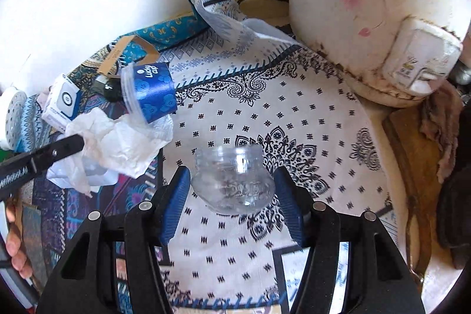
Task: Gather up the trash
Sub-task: 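Grasp the clear glass jar with the right tool while the left tool grasps the tissue, then carry the glass jar and tissue down over the white floor bin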
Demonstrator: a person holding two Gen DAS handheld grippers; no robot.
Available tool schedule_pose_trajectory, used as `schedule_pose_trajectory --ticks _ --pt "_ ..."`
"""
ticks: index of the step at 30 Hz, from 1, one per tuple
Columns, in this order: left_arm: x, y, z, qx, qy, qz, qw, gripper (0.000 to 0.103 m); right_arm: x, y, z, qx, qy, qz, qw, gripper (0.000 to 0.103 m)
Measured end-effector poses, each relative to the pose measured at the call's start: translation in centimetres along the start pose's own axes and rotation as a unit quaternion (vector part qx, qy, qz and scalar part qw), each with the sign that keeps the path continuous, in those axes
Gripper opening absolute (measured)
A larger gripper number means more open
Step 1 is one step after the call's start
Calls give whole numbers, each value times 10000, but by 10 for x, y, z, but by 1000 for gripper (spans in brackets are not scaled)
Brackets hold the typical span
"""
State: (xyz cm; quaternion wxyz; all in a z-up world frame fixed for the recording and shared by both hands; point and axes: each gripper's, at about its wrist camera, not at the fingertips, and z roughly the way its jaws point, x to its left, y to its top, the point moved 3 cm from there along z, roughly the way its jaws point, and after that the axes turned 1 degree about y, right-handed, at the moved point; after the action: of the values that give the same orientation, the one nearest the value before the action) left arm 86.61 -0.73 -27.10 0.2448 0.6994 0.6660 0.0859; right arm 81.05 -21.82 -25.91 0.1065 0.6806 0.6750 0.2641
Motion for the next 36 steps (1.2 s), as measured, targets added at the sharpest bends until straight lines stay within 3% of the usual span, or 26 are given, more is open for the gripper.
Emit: schedule_pose_trajectory --ticks 10,18,26,36 --pt "-33 6 -85 -1052 319 -84 9939 5 6 0 -72 -636 297 -505 9963 55" --pt "-52 -27 -159 -1726 641 -480 9817 5 18 -16 -111 -830 712 -1190 9868 55" --pt "-60 -83 -228 -2010 850 -605 9740 5 37 -53 -155 -945 1113 -1345 9801 55" --pt "-32 -178 -269 -1917 869 -675 9753 5 76 -122 -200 -1218 1241 -1352 9754 55"
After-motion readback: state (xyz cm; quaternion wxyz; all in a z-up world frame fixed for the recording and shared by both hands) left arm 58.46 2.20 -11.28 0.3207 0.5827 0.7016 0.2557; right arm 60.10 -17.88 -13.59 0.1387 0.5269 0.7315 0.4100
